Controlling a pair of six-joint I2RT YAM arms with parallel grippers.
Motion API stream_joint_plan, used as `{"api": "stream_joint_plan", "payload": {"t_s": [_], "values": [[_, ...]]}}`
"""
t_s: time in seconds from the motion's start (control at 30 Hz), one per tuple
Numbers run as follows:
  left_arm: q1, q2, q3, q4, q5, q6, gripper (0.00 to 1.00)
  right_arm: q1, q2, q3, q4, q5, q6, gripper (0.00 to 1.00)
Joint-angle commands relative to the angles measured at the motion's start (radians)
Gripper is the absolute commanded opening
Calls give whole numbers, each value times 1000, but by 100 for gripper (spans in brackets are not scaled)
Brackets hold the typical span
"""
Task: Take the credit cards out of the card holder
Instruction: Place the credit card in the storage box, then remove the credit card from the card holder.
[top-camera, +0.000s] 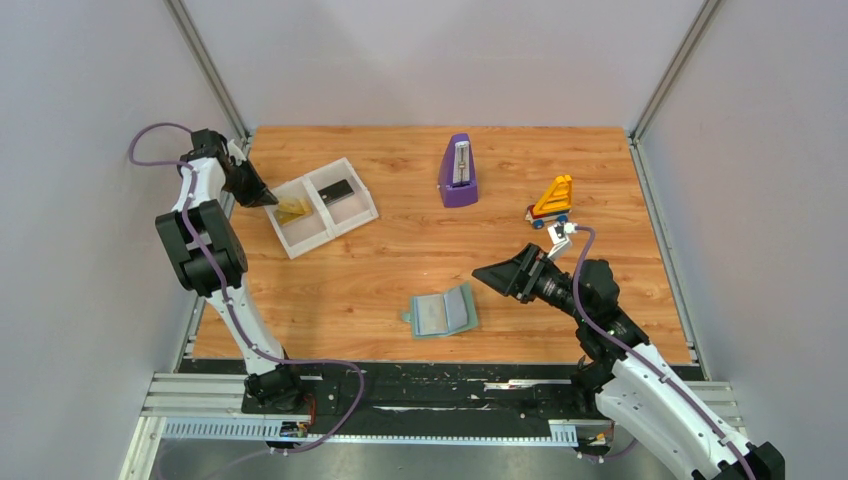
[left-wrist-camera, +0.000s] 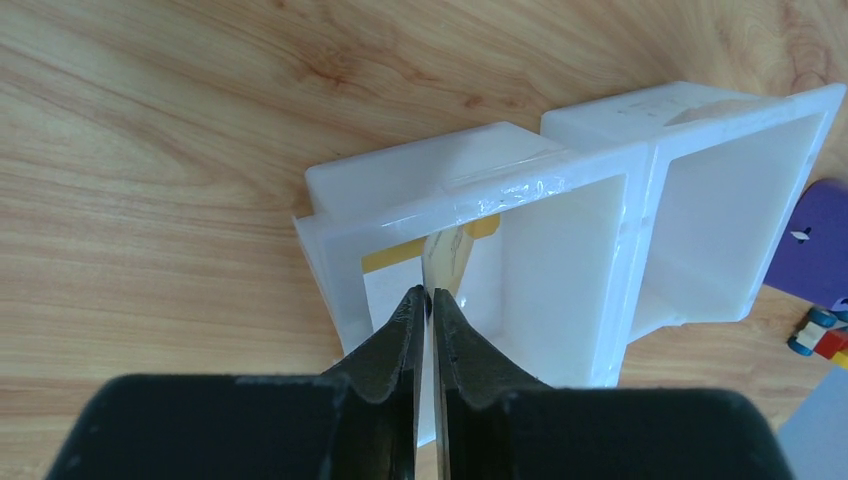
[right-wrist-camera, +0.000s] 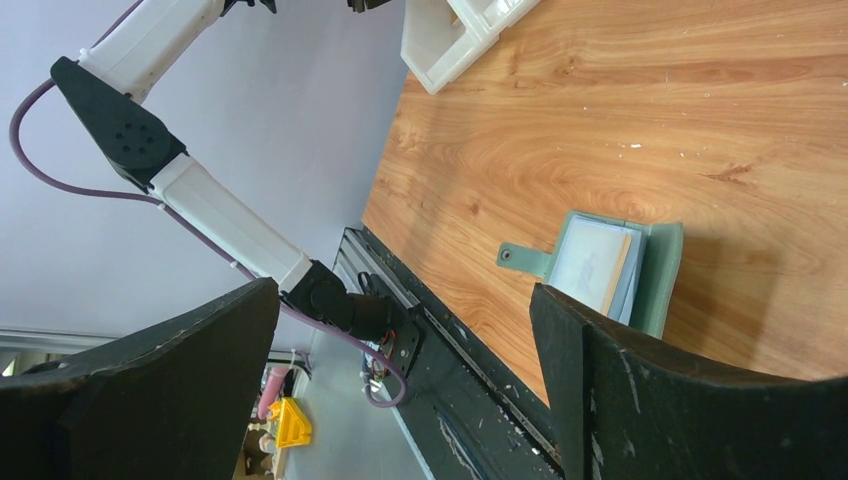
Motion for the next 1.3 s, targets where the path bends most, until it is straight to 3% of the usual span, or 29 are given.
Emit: {"api": "stream_joint_plan", "payload": {"t_s": [0.0,0.43,0.6,0.83,0.93,1.1,1.27], "values": [[15,12,1,0,-17,15,16,3,4,46,19,13,-12,100],[15,-41,27,-6,-22,-57,40,4,32,69,-29,-1,-10,100],[12,-141,-34,18,45,-121,44,3,92,121,-155,14,-55,99],[6,-294,-121,1,123,-100,54,4,187,158,-215,-47,-104,93],[-27,-370,-189,24,146,-119,54,3,218,171,-238,-46,-110,89],[-123,-540,-322,30,153,-122,55,5,277,203,-256,-97,-101,72],[-318,-708,-463,42,149,-132,56,11,345,254,-296,-116,-117,58]]}}
